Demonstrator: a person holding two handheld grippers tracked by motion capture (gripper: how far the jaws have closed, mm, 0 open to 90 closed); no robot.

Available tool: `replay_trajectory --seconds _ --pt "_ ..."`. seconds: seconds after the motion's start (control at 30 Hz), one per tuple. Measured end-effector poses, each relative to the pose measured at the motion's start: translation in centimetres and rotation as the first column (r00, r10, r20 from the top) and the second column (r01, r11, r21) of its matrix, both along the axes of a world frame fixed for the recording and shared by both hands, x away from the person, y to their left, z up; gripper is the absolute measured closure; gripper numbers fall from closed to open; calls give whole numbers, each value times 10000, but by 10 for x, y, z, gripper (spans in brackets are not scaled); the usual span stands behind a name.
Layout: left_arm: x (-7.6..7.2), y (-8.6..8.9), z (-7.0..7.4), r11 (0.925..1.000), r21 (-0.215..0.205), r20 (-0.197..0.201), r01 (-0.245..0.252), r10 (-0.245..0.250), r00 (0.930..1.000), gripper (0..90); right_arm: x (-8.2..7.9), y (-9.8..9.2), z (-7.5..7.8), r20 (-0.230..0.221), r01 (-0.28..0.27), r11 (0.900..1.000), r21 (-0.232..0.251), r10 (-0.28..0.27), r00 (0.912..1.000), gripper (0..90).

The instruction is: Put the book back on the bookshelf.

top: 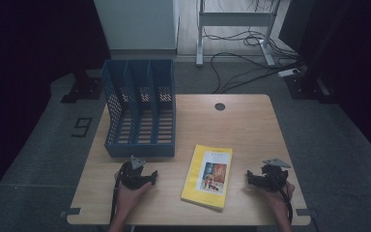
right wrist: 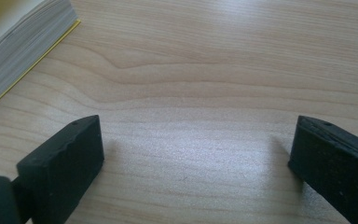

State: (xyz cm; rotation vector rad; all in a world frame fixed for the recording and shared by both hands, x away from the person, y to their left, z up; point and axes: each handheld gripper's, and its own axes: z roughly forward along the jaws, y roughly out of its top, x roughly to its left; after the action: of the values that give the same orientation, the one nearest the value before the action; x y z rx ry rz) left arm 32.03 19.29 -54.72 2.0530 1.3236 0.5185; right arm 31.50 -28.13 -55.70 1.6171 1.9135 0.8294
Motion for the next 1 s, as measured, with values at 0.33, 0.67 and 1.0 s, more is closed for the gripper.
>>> replay_trajectory --seconds 0.33,0.67,1.0 --pt "3 -2 0 10000 19 -41 44 -44 10000 163 -3 0 1 144 -14 10000 38 14 9999 84" --pt "5 -4 0 10000 21 -62 78 -78 10000 150 -4 0 1 234 185 9998 51 -186 9996 124" --pt "6 -5 0 10000 7 -81 75 -75 9999 148 -6 -1 1 236 345 9994 59 -347 9991 130"
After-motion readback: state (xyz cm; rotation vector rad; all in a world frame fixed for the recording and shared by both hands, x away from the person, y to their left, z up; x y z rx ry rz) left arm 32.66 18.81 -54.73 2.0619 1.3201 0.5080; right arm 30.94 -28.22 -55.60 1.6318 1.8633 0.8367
